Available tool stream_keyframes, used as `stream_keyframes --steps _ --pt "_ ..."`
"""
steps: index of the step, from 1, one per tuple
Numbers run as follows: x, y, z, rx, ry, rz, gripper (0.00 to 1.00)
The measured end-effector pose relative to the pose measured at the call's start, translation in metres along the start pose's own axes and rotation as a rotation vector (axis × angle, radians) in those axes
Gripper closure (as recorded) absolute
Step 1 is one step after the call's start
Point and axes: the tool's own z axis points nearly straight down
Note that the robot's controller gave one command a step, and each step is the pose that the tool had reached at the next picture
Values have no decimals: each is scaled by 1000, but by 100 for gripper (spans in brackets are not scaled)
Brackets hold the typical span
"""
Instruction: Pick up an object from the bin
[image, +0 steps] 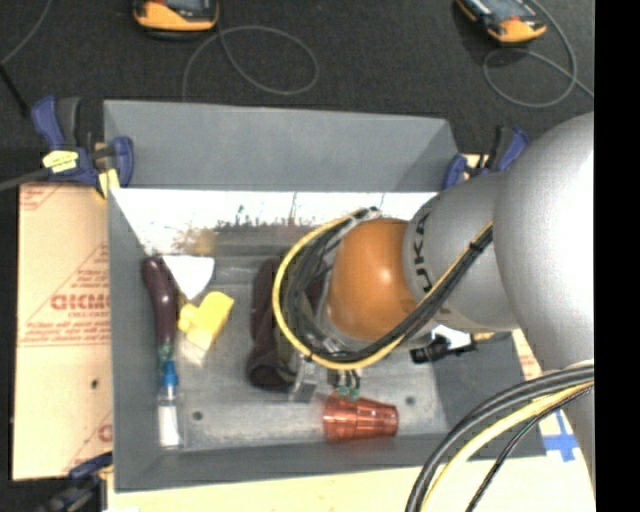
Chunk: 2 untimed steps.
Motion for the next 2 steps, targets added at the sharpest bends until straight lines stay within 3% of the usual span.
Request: stream_keyframes --steps 1,2 --pt "-4 10 -95 -1 -2 -32 100" --pt "-4 10 -95 -1 -1 -30 100"
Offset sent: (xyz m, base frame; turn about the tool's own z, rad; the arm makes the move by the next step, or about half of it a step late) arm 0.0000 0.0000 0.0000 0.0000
